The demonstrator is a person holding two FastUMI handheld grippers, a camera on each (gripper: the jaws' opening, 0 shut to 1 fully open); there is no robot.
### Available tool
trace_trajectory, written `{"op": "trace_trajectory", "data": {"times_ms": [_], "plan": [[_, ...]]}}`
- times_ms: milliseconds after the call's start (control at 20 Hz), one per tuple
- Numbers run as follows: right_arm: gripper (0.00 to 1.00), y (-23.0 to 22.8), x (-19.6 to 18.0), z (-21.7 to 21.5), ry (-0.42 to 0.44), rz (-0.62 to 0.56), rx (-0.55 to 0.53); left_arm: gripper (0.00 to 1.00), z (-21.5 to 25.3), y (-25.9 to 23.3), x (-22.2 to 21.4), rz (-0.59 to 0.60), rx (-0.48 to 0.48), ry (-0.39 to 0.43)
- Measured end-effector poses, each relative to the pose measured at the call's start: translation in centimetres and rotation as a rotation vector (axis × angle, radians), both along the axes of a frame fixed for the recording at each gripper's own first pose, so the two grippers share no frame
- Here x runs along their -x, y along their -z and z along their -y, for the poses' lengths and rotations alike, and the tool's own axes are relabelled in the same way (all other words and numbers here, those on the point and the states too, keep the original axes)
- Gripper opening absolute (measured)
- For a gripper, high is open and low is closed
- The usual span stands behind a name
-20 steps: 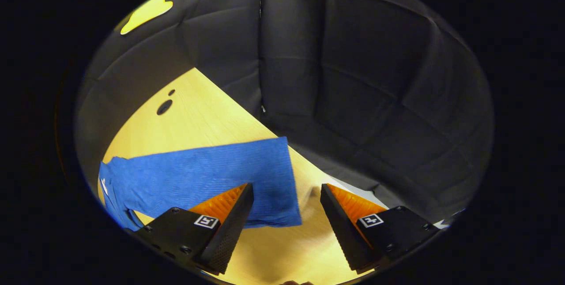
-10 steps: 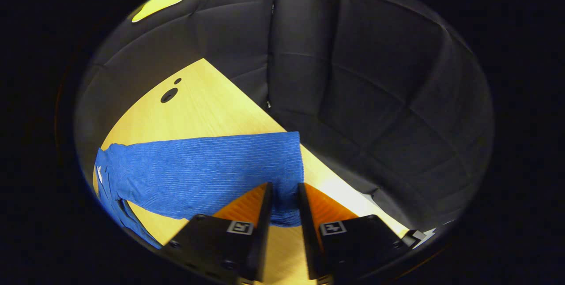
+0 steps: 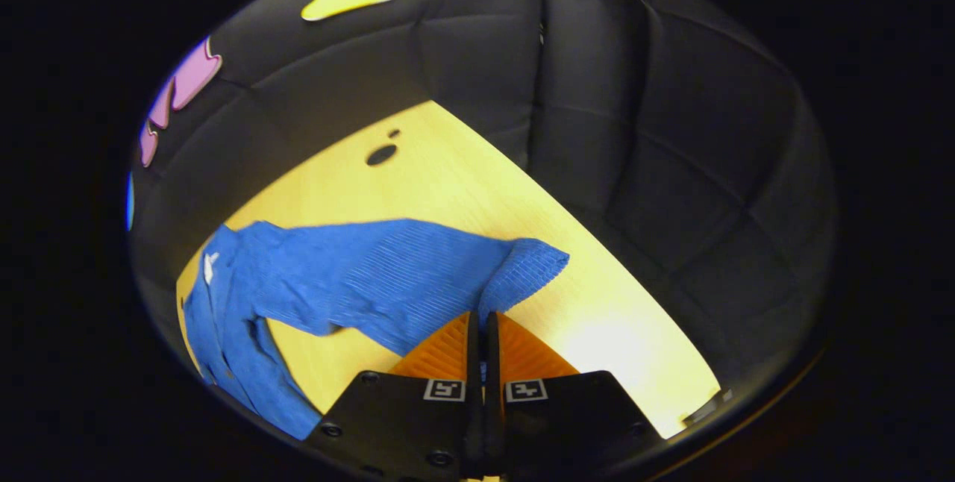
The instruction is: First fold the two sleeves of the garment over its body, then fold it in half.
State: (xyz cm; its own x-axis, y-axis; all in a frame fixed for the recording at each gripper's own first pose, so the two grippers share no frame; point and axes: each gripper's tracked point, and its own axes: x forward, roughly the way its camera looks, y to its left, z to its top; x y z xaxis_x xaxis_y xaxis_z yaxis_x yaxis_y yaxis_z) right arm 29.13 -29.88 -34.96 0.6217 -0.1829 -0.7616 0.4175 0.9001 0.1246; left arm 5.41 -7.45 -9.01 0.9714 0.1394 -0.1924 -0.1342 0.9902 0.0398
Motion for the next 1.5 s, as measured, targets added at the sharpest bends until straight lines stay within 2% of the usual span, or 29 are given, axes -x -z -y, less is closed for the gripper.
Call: {"op": "trace_trajectory", "data": {"times_ms": [150,350,600,750,900,1100,1200,1250,1300,1500], "plan": [[0.05,-3.3,-2.9,-5.5,-0.091,0.072,-0.017,0.82,-1.2,0.6,0.7,-0.007,0.003,-0.020],[0.05,-5.5,-6.5,-14.9,-0.225,0.126,-0.078,0.82,-3.0,0.7,1.6,0.004,0.006,-0.064],[0.05,-6.4,-8.0,-31.5,-0.427,0.136,-0.187,0.82,-6.5,0.8,2.3,0.023,0.002,-0.138],[0.05,-6.6,-6.3,-41.5,-0.550,0.108,-0.250,0.82,-9.3,0.6,3.0,0.032,0.013,-0.197],[0.04,-6.1,-4.8,-49.2,-0.653,0.079,-0.290,0.82,-12.1,0.8,3.7,0.036,0.017,-0.246],[0.05,-3.1,-3.6,-56.9,-0.733,0.038,-0.332,0.82,-15.4,2.4,4.3,0.024,0.056,-0.299],[0.04,-1.4,-3.4,-58.6,-0.732,0.036,-0.312,0.82,-16.8,2.6,4.1,0.047,0.097,-0.318],[0.00,-0.9,-3.1,-59.2,-0.716,0.040,-0.321,0.82,-17.6,3.1,3.9,0.054,0.113,-0.329],[0.05,-0.4,-3.2,-59.6,-0.699,0.036,-0.322,0.82,-18.3,3.6,3.5,0.058,0.123,-0.341],[0.95,0.1,-2.4,-57.0,-0.683,0.066,-0.250,0.81,-22.2,6.5,2.4,0.023,0.171,-0.413]]}}
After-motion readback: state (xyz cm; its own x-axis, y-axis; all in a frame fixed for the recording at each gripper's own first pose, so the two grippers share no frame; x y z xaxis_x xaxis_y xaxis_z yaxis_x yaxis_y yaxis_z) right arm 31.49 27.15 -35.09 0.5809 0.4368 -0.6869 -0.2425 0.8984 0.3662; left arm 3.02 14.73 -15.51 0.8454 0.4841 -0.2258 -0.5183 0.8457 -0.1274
